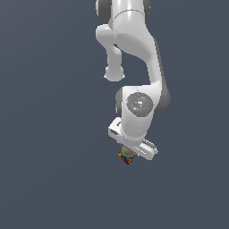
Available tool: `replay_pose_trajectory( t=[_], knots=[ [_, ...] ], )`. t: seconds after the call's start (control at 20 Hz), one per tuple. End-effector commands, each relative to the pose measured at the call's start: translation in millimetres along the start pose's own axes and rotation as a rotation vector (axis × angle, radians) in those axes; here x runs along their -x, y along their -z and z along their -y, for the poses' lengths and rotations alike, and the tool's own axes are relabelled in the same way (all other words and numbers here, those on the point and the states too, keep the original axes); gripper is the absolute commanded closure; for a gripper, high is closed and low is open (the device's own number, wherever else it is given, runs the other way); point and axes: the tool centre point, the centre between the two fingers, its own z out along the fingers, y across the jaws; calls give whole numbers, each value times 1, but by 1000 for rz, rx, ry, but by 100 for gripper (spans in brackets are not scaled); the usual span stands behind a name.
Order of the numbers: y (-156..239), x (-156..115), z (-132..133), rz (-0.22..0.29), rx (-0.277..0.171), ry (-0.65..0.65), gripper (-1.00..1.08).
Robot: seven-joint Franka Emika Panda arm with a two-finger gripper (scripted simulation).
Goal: Pick up the object and move it to a goal position.
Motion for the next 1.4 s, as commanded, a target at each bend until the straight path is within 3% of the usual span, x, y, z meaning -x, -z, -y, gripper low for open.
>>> replay_pose_trajectory(
  t=[0.0,0.55,0.9,0.95,1.35],
  knots=[
    [0,0,0,0,0,0,-92],
    [-46,1,-1,-1,0,-4,-92],
    [-50,-1,0,-1,0,-5,-92],
    [-50,-1,0,-1,0,-5,108],
    [-50,-1,0,-1,0,-5,108]
  ],
)
